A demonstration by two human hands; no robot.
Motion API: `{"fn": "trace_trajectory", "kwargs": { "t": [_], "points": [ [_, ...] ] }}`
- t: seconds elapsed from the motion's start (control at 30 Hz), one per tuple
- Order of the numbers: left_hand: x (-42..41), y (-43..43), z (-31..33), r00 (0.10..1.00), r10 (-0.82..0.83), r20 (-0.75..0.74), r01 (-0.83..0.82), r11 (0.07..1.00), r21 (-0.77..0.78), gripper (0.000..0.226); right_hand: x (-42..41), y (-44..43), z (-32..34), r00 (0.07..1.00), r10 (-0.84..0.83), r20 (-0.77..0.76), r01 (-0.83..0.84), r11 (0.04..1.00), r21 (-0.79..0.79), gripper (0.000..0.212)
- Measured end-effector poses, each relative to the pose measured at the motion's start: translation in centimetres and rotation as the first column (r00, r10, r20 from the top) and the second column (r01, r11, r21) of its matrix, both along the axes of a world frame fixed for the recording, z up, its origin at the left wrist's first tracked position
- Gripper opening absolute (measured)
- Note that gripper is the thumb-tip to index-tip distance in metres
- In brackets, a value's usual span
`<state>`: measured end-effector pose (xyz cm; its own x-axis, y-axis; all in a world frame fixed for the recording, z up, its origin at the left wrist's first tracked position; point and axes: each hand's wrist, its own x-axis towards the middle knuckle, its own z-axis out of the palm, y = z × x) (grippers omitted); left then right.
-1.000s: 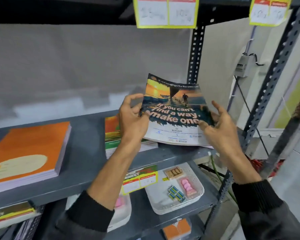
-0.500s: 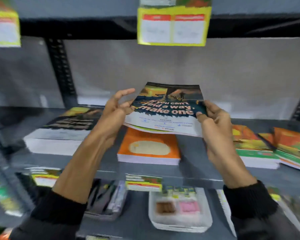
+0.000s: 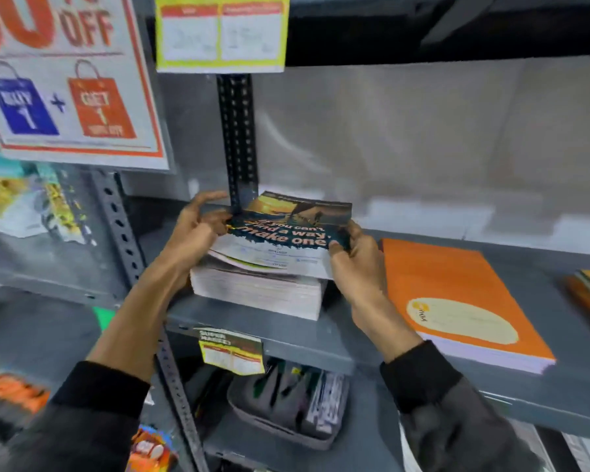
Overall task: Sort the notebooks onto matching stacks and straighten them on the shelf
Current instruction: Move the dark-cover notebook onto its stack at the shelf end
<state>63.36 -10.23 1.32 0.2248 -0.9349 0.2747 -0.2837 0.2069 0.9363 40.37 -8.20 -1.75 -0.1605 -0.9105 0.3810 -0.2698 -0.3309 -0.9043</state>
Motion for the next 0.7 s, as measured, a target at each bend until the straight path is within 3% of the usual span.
{"fn": "trace_trajectory", "kwargs": {
  "t": [0.1,0.2,0.4,0.53,0.63,0.7],
  "points": [
    [0.9,-0.5,-1.1,0.998,-0.011,0.064,0.007,0.998,0.058,0.060,1.1,0.1,-0.4,0.996,0.009,-0.094,0.000,0.995,0.095,0.051],
    [2.0,-1.4,-2.5,0.994,-0.050,0.095,0.037,0.991,0.129,0.056,1.7,0.1,-1.2,0.969,0.003,-0.248,0.031,0.991,0.133,0.048],
    [3.4,-3.6,-3.5,0.976,-0.073,0.207,0.036,0.984,0.177,0.046,2.4,-0.3,-1.6,0.934,0.019,-0.356,0.032,0.990,0.137,0.047],
    [2.6,-3.4,-3.4,0.942,-0.072,0.327,0.013,0.984,0.178,0.044,2.1,-0.3,-1.3,0.939,0.075,-0.335,-0.006,0.979,0.202,0.048],
    [0.4,-2.1,-2.3,0.818,0.135,0.559,-0.161,0.987,-0.003,0.038,0.3,0.1,-0.8,0.961,0.070,-0.266,-0.020,0.982,0.188,0.057],
    [-1.7,-0.9,-1.1,0.771,0.230,0.594,-0.159,0.973,-0.170,0.036,-0.6,0.4,-0.2,0.973,0.048,-0.227,-0.025,0.994,0.104,0.061]
  ]
}}
